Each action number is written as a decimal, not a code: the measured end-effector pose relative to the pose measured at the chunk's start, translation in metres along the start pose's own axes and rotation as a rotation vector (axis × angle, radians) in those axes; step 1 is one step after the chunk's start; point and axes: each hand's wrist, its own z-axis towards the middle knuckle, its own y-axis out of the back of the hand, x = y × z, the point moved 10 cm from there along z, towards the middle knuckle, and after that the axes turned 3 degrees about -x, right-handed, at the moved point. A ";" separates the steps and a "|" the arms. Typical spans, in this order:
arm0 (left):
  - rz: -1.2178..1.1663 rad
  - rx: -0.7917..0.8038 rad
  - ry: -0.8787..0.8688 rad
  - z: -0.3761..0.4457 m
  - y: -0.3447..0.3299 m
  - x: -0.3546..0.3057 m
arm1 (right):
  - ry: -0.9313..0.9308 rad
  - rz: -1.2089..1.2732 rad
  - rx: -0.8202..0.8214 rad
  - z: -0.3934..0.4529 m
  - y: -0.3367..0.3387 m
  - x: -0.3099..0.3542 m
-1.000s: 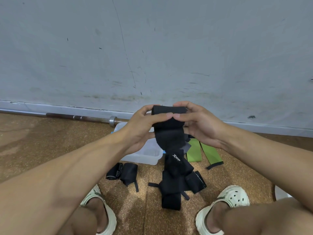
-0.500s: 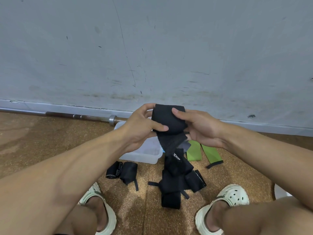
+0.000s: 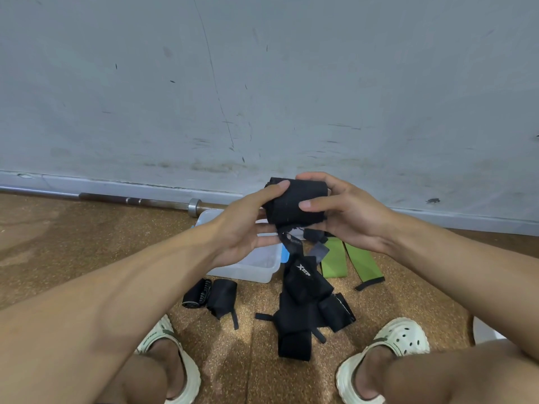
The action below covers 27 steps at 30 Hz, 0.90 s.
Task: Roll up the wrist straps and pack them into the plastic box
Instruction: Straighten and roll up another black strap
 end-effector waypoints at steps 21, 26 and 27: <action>0.054 -0.273 -0.147 0.007 0.009 0.000 | 0.139 -0.416 -0.055 -0.006 -0.010 0.003; 0.172 -0.499 -0.148 0.000 0.024 0.004 | 0.100 -0.558 -0.048 -0.005 -0.020 -0.008; 0.205 -0.510 -0.158 -0.002 0.024 0.002 | 0.089 -0.573 -0.046 -0.004 -0.020 -0.009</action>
